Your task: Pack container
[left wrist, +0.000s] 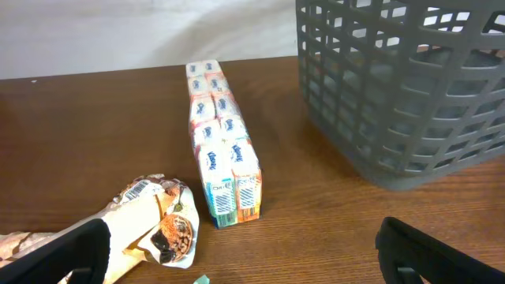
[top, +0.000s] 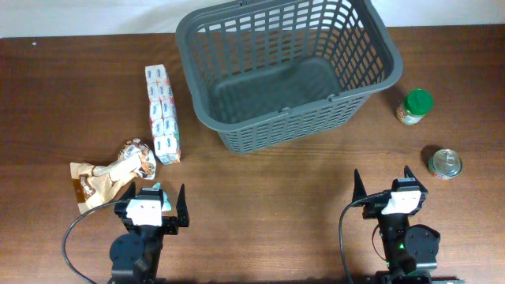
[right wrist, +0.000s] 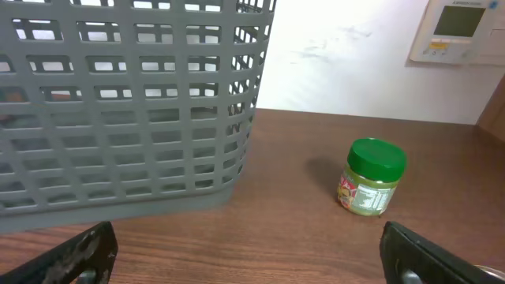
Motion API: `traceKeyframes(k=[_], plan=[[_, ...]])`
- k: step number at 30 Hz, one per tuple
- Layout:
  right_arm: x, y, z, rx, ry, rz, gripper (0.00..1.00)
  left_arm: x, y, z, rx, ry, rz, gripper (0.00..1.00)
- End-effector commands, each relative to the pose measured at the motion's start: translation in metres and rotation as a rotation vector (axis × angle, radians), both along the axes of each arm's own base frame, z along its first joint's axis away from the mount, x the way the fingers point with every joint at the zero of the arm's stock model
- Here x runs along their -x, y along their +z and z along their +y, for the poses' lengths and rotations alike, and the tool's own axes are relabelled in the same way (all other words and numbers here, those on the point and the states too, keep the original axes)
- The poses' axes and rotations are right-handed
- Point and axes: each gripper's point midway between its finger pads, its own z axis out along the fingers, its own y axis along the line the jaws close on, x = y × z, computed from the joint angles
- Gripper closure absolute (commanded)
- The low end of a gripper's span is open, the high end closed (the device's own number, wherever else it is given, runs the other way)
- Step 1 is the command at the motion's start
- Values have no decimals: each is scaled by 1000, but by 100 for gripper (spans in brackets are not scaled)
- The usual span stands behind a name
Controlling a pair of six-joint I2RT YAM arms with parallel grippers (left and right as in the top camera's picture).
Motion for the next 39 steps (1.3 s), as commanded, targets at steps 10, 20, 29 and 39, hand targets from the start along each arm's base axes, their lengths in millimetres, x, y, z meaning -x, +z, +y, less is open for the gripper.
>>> traceKeyframes(k=[10, 20, 29, 39], plan=[[0, -4, 6, 5, 28, 13, 1, 0, -1, -3, 13, -11, -3, 1], [0, -4, 6, 5, 28, 13, 1, 0, -1, -3, 13, -12, -3, 1], [0, -4, 6, 5, 28, 13, 1, 0, -1, -3, 13, -11, -3, 1], [0, -4, 6, 5, 28, 11, 1, 0, -2, 1, -3, 4, -3, 1]])
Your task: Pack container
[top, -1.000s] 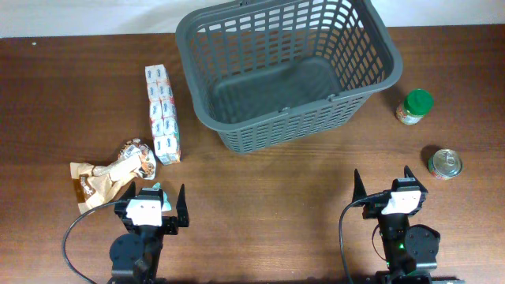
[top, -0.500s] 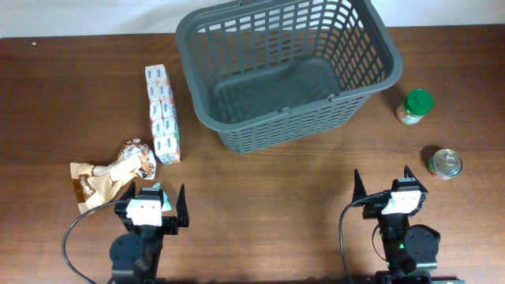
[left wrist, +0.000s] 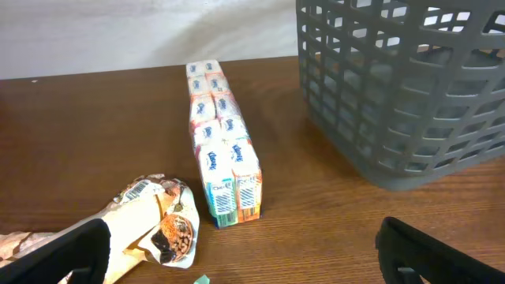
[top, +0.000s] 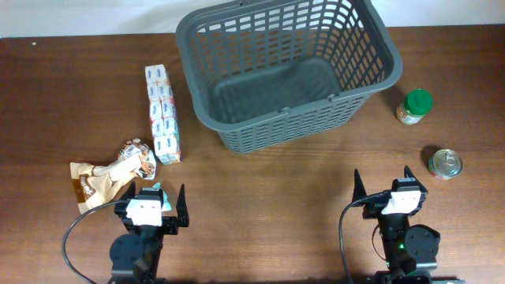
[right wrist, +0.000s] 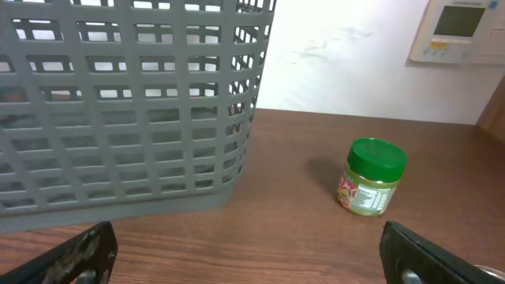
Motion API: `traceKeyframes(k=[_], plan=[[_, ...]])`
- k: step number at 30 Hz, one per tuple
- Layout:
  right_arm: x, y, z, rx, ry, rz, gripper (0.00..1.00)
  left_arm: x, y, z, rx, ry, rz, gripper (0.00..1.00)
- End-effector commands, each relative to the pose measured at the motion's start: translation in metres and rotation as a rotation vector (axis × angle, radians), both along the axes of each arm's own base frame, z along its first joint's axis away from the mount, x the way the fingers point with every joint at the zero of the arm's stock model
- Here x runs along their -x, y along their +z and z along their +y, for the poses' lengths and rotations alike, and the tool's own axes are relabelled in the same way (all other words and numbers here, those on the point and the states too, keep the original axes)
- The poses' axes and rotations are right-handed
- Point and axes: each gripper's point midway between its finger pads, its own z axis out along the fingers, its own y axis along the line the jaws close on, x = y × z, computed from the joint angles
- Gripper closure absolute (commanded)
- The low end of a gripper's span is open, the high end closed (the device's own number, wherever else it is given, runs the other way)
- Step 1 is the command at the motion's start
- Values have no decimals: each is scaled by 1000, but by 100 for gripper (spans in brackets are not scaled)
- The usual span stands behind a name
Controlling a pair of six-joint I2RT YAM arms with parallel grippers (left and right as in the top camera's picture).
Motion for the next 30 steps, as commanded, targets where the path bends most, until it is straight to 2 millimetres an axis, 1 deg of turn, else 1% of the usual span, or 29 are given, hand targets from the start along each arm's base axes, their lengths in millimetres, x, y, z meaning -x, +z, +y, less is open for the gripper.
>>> traceKeyframes(k=[1, 6, 9, 10, 11, 13, 15, 16, 17, 19, 21, 23, 27, 30], plan=[[0, -4, 6, 5, 28, 11, 1, 0, -1, 0, -3, 3, -4, 1], [0, -4, 6, 5, 28, 11, 1, 0, -1, 1, -5, 5, -4, 1], [0, -4, 6, 5, 28, 10, 1, -1, 0, 7, -30, 34, -9, 1], [0, -3, 6, 5, 28, 9, 1, -1, 3, 6, -27, 30, -24, 1], [0, -2, 7, 4, 34, 6, 1, -2, 7, 2, -21, 7, -40, 1], [0, 1, 17, -1, 93, -10, 1, -3, 19, -11, -2, -67, -88, 1], [3, 11, 35, -8, 200, -50, 1, -3, 36, -30, 18, -174, -158, 1], [5, 21, 45, -20, 259, -85, 1, -1, 44, -39, 25, -225, -192, 1], [7, 29, 50, -48, 289, -109, 1, 0, 53, -45, 31, -266, -226, 1], [9, 44, 50, -108, 293, -136, 1, 3, 66, -52, 52, -302, -268, 1], [12, 59, 50, -107, 292, -149, 1, 4, 77, -52, 50, -304, -278, 1], [14, 70, 47, -109, 271, -123, 1, 6, 86, -51, 51, -298, -259, 1], [20, 83, 47, -121, 266, 6, 1, 7, 92, -52, 58, -303, -208, 1], [29, 99, 56, -135, 318, 76, 1, 7, 94, -52, 56, -303, -219, 1]])
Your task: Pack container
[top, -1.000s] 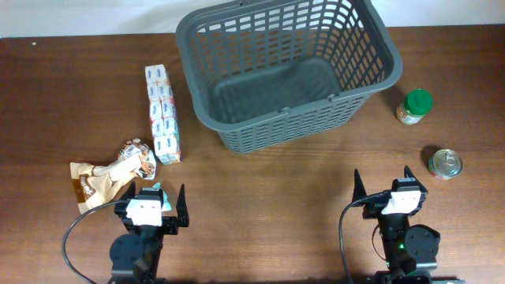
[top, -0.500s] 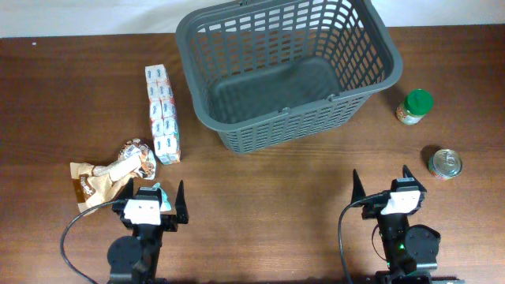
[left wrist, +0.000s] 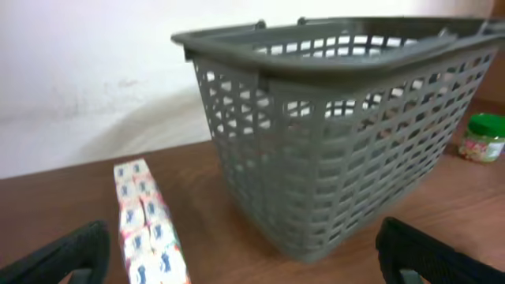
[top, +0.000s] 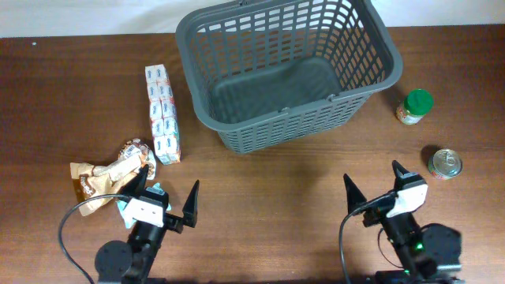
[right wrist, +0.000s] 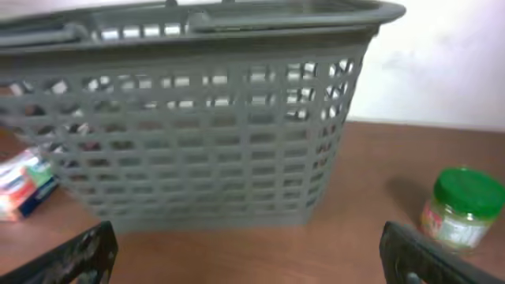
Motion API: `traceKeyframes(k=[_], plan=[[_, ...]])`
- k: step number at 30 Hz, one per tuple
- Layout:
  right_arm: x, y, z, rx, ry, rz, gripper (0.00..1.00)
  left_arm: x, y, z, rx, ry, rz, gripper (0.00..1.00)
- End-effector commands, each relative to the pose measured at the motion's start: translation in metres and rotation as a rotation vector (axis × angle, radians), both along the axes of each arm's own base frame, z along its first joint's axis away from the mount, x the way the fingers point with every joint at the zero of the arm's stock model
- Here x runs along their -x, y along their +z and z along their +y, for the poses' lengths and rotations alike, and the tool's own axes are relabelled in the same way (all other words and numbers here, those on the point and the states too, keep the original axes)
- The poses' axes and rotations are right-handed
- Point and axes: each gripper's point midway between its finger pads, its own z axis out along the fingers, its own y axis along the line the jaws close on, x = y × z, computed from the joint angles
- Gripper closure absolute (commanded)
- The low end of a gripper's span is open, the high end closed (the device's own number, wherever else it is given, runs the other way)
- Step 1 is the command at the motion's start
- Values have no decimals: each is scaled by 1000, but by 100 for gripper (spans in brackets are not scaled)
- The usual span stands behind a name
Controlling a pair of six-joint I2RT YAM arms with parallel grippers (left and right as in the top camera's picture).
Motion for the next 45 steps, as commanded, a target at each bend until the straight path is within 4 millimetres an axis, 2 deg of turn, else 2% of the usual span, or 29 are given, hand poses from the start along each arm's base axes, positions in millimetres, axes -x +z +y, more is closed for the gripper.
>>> traceKeyframes(k=[1, 7, 9, 12, 15, 21, 24, 26, 29, 31, 33, 36, 38, 40, 45], plan=[[12, 39, 15, -23, 90, -1, 1, 4, 11, -7, 6, -42, -24, 1], [34, 107, 20, 37, 131, -85, 1, 13, 11, -27, 62, -170, 3, 1], [38, 122, 19, 56, 126, -66, 1, 19, 19, -35, 94, -223, 7, 1], [35, 128, 12, 58, 89, 72, 1, 23, 31, -32, 94, -204, 38, 1], [35, 127, 18, 41, 130, 260, 1, 26, 43, -30, 96, -185, 79, 1], [37, 132, 42, -34, 274, 481, 1, 44, 50, -57, 102, -379, 67, 1], [23, 134, 42, -32, 272, 483, 1, 54, 53, -68, 106, -465, 66, 1], [12, 143, 42, -33, 272, 454, 1, 59, 60, -72, 154, -499, 90, 1], [-4, 172, 41, -25, 259, 392, 1, 64, 75, -74, 226, -508, 144, 0], [-17, 196, 35, -22, 215, 362, 1, 69, 78, -77, 229, -525, 193, 0], [-29, 218, 31, -11, 192, 347, 1, 74, 71, -83, 232, -547, 285, 0], [-44, 236, 30, -7, 184, 369, 1, 78, 60, -94, 245, -594, 410, 1], [-52, 241, 30, -9, 185, 394, 1, 81, 60, -103, 273, -637, 472, 1], [-57, 237, 30, -16, 184, 438, 1, 84, 63, -112, 283, -683, 486, 1], [-69, 206, 25, -9, 150, 574, 1, 84, 73, -123, 309, -721, 472, 1]])
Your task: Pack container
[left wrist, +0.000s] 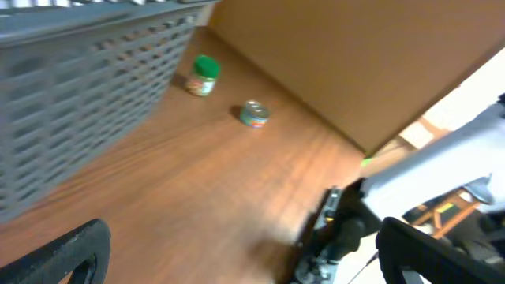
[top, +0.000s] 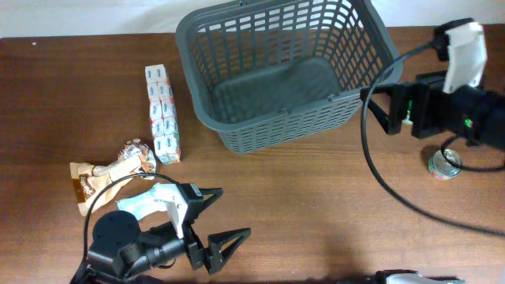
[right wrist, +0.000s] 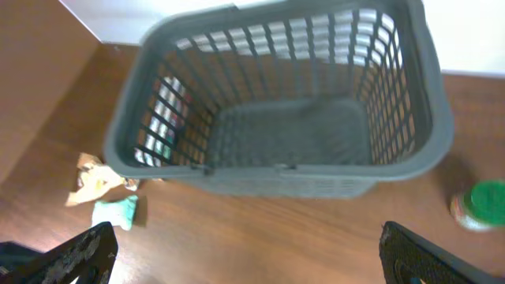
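The empty grey basket stands at the back middle of the table, also seen from above as the basket. A row of juice boxes lies left of it, with a crumpled snack bag nearer the front. My left gripper is open, low over the front of the table and pointing right; its view shows a green-lidded jar and a tin can. My right gripper is open and raised beside the basket's right wall, holding nothing. The tin can peeks out under the right arm.
A small teal pack lies by the snack bag. The green-lidded jar stands right of the basket. The right arm's cable loops over the table's right side. The left wrist view is blurred.
Both arms have left the front edge. My right gripper now hangs high at the basket's right side, looking down into it. My left gripper has swung to point right across the table.
Both grippers rested open at the table's front edge, facing the basket, for the first two moments. Then both had lifted slightly and spread wider. Now the right one is up by the basket and the left one is turned rightward. No object has moved.
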Motion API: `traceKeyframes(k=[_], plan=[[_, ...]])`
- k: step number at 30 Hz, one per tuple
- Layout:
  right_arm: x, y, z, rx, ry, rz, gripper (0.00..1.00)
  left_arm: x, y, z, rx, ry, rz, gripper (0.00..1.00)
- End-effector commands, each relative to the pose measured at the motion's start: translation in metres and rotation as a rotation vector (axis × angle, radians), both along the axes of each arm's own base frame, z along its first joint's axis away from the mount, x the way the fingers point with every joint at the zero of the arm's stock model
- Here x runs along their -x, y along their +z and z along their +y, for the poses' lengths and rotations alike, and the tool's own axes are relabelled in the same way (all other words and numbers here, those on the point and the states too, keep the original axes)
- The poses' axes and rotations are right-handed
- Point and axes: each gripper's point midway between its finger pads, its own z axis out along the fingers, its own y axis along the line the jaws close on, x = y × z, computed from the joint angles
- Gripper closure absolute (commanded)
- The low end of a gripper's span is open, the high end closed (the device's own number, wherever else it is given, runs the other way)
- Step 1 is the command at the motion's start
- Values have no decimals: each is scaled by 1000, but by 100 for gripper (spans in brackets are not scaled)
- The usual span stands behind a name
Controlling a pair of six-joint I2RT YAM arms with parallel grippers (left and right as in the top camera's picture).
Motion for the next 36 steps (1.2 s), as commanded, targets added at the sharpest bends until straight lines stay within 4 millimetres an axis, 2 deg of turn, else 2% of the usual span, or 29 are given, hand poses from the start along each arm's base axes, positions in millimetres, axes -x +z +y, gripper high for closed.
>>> traceKeyframes(k=[1, 6, 9, 12, 14, 16, 18, 21, 24, 27, 30, 36], plan=[[-13, -9, -3, 21, -19, 31, 1, -1, 18, -2, 42, 13, -23, 1], [-29, -13, -2, 16, -23, 33, 2, -20, 38, -7, 116, 52, -9, 0], [-33, -16, -13, 61, -74, 32, 1, -36, 31, -16, 63, 78, 57, 0], [-37, -17, -33, 104, -197, 40, 1, -57, 10, -23, -126, 187, 156, 0], [-38, -18, -42, 128, -247, 41, 1, -73, 0, -15, -313, 345, 205, 0], [-38, -18, -46, 142, -265, 40, 1, -82, 6, -14, -447, 424, 195, 0], [-40, -17, -46, 142, -266, 33, 1, -89, 20, -21, -540, 455, 177, 0], [-49, -11, -36, 133, -192, -12, 1, -96, 29, -38, -599, 438, 187, 0], [-62, -10, -21, 97, -108, -39, 1, -106, 19, -50, -649, 428, 216, 0], [-81, -19, -13, 71, -71, -22, 1, -105, -4, -64, -693, 370, 278, 0], [-92, -31, 4, 48, 52, -14, 1, -99, -18, -71, -721, 320, 328, 0], [-113, -64, 12, 27, 103, 77, 1, -94, -18, -75, -717, 293, 333, 0]])
